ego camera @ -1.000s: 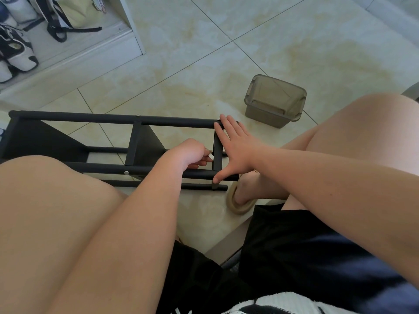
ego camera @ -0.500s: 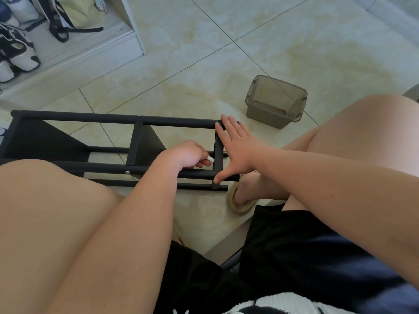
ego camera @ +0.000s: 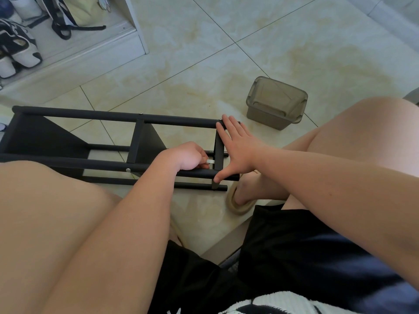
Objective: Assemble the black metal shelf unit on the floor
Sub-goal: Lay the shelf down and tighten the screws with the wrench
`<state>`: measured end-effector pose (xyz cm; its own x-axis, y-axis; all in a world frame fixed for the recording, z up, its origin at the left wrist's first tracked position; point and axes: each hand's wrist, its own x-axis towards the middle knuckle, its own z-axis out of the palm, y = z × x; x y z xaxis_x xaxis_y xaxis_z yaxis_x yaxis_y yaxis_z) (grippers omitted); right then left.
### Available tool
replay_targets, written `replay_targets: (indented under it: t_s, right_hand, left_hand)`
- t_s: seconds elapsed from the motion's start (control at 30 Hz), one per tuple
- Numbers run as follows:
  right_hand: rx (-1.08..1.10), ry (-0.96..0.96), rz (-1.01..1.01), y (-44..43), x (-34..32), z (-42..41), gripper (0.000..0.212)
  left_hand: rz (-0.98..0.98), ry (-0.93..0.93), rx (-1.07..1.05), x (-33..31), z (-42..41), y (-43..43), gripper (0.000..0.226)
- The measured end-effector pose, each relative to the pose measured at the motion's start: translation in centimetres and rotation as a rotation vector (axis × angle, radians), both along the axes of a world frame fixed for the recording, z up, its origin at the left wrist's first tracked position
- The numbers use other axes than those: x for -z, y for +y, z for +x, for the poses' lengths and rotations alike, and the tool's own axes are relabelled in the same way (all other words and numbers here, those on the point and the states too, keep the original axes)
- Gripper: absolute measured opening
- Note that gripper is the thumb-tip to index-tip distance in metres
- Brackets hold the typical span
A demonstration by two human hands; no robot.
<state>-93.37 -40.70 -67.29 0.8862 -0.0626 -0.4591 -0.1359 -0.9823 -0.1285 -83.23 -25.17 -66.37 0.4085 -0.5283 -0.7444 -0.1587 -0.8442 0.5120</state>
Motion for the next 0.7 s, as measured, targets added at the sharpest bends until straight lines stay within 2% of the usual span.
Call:
replay_targets:
  t_s: [0.1,0.3,0.57,0.7]
  right_hand:
    - [-0.002,-0.001,0.002,0.0,0.1,0.0,0.16]
    - [-0.006,-0.005,0.003,0.0,0.1,0.0,0.159]
    - [-0.003,-0.001,-0.001,0.0,0.0,0.0,0.16]
    - [0.003,-0.007,0.009,0.0,0.1,0.0,0.16]
  left_hand:
    - [0.024,-0.058,0.067,0.0,0.0,0.2,0.023]
    - [0.1,-0.1,0.252,-0.7,-0.2,0.1,0.014]
    - [0.054,-0.186,0.101,-1.4,-0.5,-0.3,0.023]
    - [0.034,-0.21,0.109,-1.5,0.3,0.0,0.017]
